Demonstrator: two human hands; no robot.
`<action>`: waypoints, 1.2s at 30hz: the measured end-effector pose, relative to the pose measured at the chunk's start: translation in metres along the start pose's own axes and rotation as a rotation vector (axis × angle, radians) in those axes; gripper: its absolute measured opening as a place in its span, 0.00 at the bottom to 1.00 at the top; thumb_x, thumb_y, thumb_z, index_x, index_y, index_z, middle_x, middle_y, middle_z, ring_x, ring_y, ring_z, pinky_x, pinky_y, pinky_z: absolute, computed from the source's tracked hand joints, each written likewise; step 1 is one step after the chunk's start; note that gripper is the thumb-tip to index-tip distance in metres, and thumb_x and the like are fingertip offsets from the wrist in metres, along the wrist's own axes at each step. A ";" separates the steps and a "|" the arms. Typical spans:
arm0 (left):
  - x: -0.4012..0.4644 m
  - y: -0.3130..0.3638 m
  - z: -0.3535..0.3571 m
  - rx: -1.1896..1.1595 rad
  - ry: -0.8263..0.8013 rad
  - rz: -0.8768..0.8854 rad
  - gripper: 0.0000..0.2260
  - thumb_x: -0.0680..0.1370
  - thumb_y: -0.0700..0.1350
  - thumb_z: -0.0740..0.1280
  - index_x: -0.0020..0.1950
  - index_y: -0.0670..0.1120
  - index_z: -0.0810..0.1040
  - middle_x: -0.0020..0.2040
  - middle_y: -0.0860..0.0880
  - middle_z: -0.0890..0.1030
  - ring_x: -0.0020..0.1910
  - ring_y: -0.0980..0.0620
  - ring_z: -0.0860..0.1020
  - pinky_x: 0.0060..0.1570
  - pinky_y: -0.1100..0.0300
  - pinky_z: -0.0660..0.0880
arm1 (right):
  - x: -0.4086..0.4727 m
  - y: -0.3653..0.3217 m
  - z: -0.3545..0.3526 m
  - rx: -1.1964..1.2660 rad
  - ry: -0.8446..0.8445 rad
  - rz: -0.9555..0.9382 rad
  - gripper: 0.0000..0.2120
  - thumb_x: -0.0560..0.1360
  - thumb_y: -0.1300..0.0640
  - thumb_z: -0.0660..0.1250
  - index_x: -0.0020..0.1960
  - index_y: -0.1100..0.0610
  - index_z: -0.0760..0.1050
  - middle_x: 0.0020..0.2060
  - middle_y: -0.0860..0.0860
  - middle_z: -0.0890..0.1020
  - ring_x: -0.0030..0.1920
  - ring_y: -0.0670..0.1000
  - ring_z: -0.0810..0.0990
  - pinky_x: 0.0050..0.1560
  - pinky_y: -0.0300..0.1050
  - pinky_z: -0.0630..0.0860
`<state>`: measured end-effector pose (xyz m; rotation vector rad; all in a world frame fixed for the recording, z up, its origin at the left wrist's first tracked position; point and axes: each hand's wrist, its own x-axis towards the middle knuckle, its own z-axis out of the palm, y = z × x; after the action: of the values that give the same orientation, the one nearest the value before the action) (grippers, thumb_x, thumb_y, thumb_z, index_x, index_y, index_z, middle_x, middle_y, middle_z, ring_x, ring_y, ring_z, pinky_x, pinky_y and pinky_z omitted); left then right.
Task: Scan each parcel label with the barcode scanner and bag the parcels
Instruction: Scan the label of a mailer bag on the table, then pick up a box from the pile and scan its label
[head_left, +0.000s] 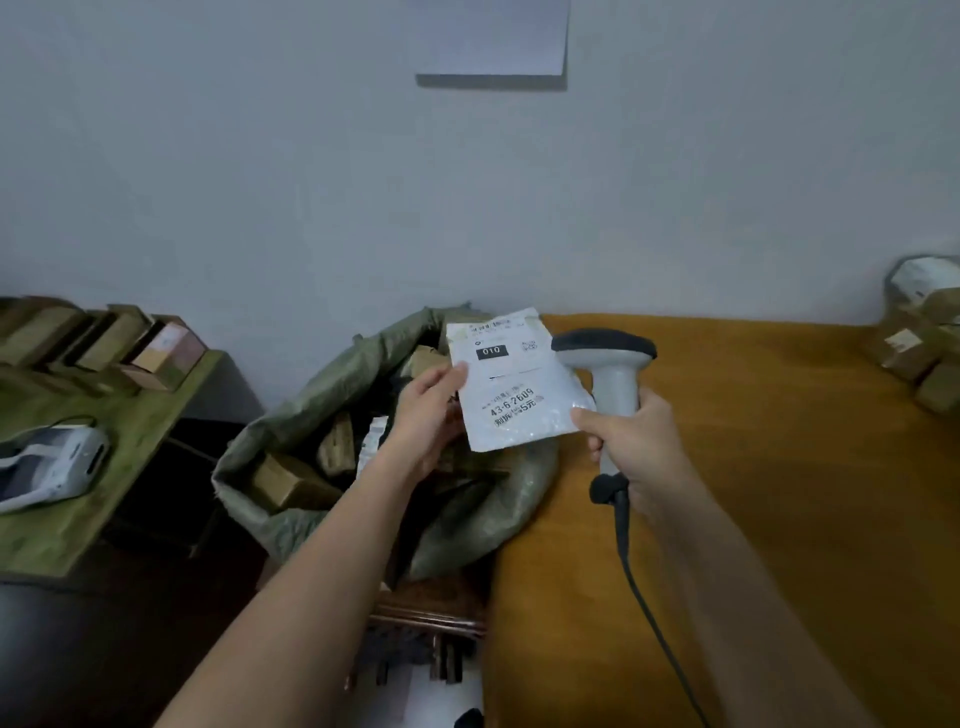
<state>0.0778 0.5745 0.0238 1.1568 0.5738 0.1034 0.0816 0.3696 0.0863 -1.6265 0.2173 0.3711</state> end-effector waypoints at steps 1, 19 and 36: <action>0.011 0.006 -0.019 0.056 0.128 0.050 0.05 0.80 0.43 0.66 0.50 0.42 0.80 0.47 0.41 0.83 0.40 0.43 0.82 0.38 0.54 0.79 | -0.001 -0.002 0.012 -0.005 0.000 -0.021 0.11 0.74 0.68 0.70 0.48 0.56 0.72 0.32 0.53 0.74 0.25 0.45 0.71 0.24 0.36 0.71; 0.089 0.039 -0.187 0.629 0.536 0.039 0.29 0.73 0.36 0.61 0.75 0.39 0.61 0.75 0.53 0.59 0.63 0.42 0.75 0.64 0.48 0.73 | 0.034 -0.019 0.125 -0.371 -0.141 -0.130 0.14 0.74 0.65 0.70 0.54 0.53 0.70 0.38 0.55 0.76 0.30 0.48 0.73 0.27 0.39 0.73; 0.053 0.030 -0.108 0.914 0.389 0.067 0.25 0.75 0.33 0.61 0.73 0.37 0.67 0.79 0.48 0.54 0.73 0.45 0.64 0.64 0.57 0.67 | 0.047 0.000 0.084 -0.136 -0.013 -0.086 0.09 0.76 0.62 0.71 0.50 0.54 0.73 0.47 0.55 0.82 0.31 0.46 0.75 0.35 0.44 0.77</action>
<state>0.0777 0.6967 -0.0001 2.0686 0.9745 0.1293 0.1162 0.4565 0.0640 -1.7602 0.1141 0.3363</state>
